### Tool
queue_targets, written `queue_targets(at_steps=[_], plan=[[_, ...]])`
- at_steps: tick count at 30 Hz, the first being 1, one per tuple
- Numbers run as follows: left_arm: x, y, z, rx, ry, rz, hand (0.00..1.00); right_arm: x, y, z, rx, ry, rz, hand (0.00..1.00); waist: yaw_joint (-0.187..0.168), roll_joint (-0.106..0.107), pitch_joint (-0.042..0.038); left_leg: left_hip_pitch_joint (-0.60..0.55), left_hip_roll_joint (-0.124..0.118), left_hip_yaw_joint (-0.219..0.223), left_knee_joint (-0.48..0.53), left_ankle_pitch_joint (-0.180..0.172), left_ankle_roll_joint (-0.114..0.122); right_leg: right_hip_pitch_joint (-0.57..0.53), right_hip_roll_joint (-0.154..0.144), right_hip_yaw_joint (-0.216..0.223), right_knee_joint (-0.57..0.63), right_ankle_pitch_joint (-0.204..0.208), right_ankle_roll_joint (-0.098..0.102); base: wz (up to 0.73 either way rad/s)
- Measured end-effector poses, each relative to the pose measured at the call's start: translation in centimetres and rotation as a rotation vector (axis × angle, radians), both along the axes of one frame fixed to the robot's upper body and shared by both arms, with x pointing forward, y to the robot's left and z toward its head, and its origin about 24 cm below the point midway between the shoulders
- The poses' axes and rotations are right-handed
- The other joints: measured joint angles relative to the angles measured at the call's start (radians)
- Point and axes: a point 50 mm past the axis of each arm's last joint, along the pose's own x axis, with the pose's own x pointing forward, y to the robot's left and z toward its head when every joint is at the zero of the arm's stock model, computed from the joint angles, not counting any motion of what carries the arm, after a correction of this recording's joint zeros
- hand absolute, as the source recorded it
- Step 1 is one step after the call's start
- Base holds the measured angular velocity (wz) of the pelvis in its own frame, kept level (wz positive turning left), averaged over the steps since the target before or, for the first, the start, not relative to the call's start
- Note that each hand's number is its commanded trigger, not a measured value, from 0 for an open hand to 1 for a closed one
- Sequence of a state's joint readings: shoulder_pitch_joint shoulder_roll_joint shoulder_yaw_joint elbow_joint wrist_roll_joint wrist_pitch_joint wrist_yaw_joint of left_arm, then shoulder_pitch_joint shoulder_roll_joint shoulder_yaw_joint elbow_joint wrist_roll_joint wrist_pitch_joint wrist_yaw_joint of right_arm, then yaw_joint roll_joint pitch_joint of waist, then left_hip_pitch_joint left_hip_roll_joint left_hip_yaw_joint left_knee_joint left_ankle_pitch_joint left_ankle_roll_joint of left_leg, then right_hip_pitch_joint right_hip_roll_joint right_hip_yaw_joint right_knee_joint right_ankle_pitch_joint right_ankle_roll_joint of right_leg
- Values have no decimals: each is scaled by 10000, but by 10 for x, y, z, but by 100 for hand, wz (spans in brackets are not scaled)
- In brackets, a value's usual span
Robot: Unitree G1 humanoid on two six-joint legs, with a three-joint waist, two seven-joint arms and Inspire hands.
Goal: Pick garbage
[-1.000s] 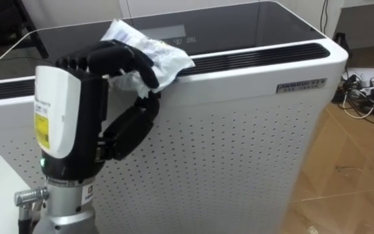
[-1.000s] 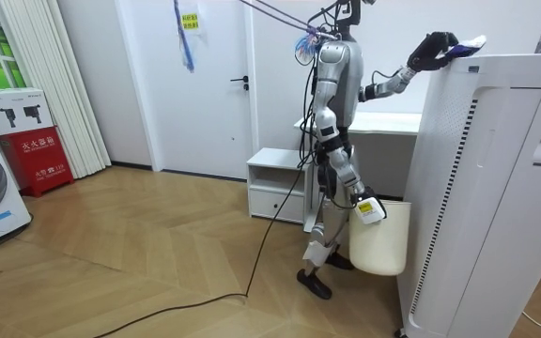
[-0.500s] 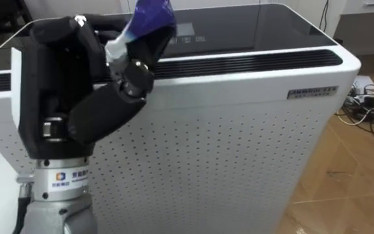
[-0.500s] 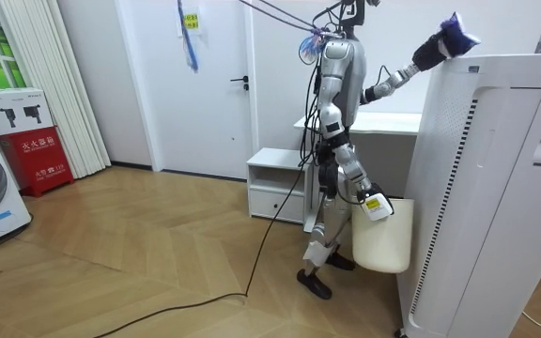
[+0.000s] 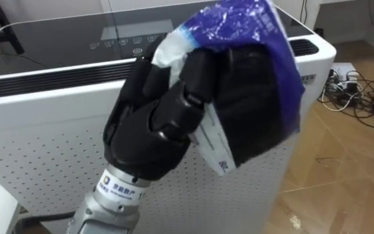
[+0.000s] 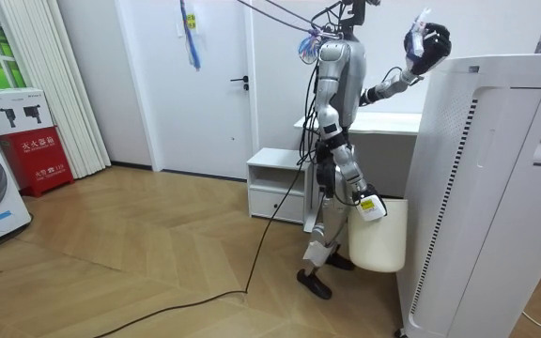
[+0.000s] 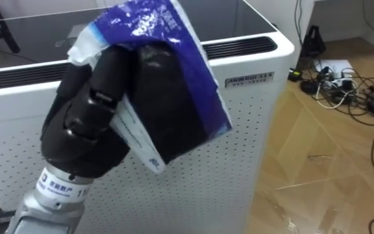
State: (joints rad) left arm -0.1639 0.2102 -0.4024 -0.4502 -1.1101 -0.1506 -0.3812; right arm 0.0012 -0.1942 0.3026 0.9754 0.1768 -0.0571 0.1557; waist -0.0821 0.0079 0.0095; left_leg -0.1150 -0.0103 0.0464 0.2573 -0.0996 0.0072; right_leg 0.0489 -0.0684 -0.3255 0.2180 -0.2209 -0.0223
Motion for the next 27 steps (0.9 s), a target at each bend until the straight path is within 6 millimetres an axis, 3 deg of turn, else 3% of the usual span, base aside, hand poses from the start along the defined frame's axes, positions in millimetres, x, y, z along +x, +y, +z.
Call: queue_targets(at_steps=[7, 11, 12, 16, 18, 24, 27], plan=[[-7, -14, 2, 203, -630, -1203, 100, 0, 0, 0, -89, 123, 160, 100, -40, 100, -22, -280, 64, 94, 164, -22, -1, -294, 7, 87, 116, 14, -26, -4], [-8, -18, -1, 457, -565, -1485, 100, -1, 3, -1, -92, 207, 357, 100, -10, 90, 7, -377, 130, 291, 182, -51, 32, -463, 13, 91, 227, 6, -45, -3], [-8, -18, -2, 562, -555, -1495, 100, -2, 3, -2, -86, 230, 351, 100, -11, 36, 53, -376, 131, 304, 180, -52, 32, -476, 11, 90, 232, 4, -47, 0], [-6, -16, -11, 1189, -430, -1261, 100, -1, 4, -1, -72, 298, 311, 100, 130, 41, 60, -405, 143, 349, 162, -53, 36, -587, 3, 139, 303, -28, -55, -3], [0, -14, -32, 2307, 30, -769, 100, 1, 4, -1, -76, 266, 322, 100, 327, 36, 66, -419, 147, 341, 158, -51, 38, -666, -10, 140, 447, -73, -76, 0], [7, -3, -96, 5041, 2027, 54, 100, 2, 3, 0, -82, 298, 347, 100, 447, 128, 50, -617, 142, 209, 186, -46, 43, -739, 13, -73, 422, -81, -90, 11], [10, 1, -114, 5693, 2642, 164, 100, 4, 3, 0, -93, 294, 347, 100, 589, 155, 53, -935, 144, 173, 318, -45, 46, -997, 11, -97, 536, -79, -92, 4]])
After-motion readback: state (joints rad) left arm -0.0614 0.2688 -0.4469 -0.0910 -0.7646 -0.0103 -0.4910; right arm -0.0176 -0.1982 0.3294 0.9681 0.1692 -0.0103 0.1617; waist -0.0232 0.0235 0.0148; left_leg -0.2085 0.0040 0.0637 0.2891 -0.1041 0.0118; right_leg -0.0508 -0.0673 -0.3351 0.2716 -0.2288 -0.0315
